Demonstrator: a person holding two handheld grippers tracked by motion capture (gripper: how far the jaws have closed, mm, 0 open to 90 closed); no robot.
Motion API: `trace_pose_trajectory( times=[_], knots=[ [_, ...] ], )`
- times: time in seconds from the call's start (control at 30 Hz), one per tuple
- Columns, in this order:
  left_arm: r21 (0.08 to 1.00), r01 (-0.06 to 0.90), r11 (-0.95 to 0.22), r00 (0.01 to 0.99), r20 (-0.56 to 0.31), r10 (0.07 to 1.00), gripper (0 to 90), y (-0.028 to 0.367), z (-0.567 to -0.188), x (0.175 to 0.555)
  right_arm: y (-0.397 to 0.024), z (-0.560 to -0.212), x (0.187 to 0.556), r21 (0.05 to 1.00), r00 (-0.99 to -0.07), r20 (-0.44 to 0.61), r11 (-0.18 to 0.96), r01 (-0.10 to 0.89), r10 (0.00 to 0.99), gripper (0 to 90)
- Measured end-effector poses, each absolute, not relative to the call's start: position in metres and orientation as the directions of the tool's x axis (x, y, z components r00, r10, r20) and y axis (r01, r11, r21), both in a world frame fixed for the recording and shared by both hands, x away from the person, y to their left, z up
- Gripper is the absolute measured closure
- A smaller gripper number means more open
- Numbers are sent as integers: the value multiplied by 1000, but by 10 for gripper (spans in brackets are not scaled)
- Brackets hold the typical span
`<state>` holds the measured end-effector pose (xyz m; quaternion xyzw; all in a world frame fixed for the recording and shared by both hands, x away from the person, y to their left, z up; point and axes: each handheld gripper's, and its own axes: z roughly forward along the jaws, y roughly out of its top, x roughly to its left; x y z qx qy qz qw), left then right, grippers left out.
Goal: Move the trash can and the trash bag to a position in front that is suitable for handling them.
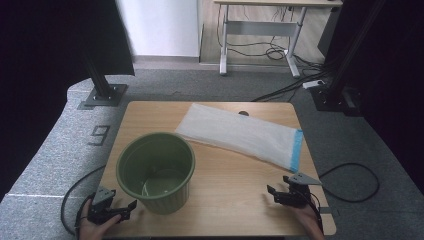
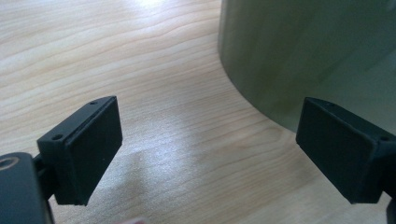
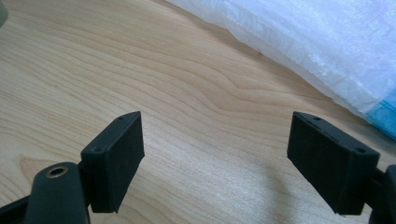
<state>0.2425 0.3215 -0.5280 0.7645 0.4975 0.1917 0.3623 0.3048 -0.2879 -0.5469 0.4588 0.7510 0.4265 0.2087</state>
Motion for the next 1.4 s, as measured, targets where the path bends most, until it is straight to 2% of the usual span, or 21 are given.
trace_pose_trajectory(
  times=[0.07,0.23,0.4,0.47,0.53,0.57,0.93,1.4],
  knots=[
    [749,615,-247,452,-78,889,69,322,-527,242,-288,-547,305,832,-489,78,213,512,868,180],
    [777,558,-291,585,-120,802,79,317,-519,235,-293,-544,305,837,-474,101,183,515,875,167],
    [814,505,-288,636,-126,762,78,313,-511,236,-295,-543,308,836,-478,118,172,521,870,167],
    [815,462,-349,707,-101,700,54,301,-500,240,-294,-544,309,831,-486,120,180,526,866,165],
    [818,448,-362,728,-98,679,45,297,-497,242,-293,-544,309,830,-487,119,183,527,865,165],
    [817,442,-370,731,-88,677,22,293,-494,244,-293,-544,310,831,-490,117,185,525,864,165],
    [823,417,-385,781,-108,615,49,263,-493,272,-288,-542,316,840,-522,117,196,505,845,166],
    [801,404,-442,802,-78,592,82,197,-491,310,-291,-537,309,842,-509,148,162,515,848,137]
  ],
)
